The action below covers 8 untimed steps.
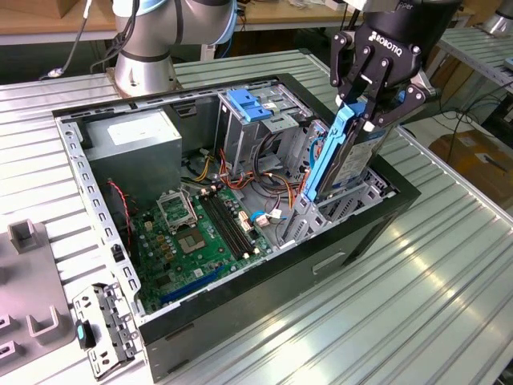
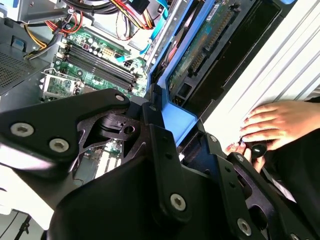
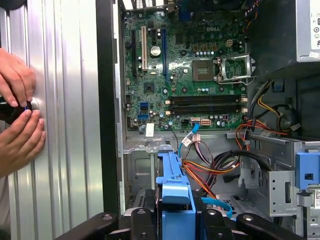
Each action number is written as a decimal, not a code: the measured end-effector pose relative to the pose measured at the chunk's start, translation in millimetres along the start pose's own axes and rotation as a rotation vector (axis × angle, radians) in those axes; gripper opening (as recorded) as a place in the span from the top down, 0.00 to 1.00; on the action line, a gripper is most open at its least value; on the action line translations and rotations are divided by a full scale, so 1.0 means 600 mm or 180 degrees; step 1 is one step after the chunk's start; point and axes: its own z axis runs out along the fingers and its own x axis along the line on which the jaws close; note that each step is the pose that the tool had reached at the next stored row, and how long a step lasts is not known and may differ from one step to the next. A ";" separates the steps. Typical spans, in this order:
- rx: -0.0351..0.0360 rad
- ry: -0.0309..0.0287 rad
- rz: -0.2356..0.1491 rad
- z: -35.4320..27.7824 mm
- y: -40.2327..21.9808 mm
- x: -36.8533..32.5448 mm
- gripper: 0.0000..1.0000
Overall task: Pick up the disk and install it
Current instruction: 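Insert the disk into the insertion slot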
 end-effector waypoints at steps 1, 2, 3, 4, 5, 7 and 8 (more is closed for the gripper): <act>0.0000 0.0000 0.0000 0.000 0.000 0.000 0.63; 0.0000 0.0000 0.0000 0.000 0.000 0.000 0.63; 0.0000 0.0000 0.0000 0.000 0.000 0.000 0.63; 0.0000 0.0000 0.0000 0.000 0.000 0.000 0.63; 0.0000 0.0000 0.0000 0.000 0.000 0.000 0.63; 0.0000 0.0000 0.0000 0.000 0.000 0.000 0.63; 0.0000 0.0000 0.0000 0.000 0.000 0.000 0.62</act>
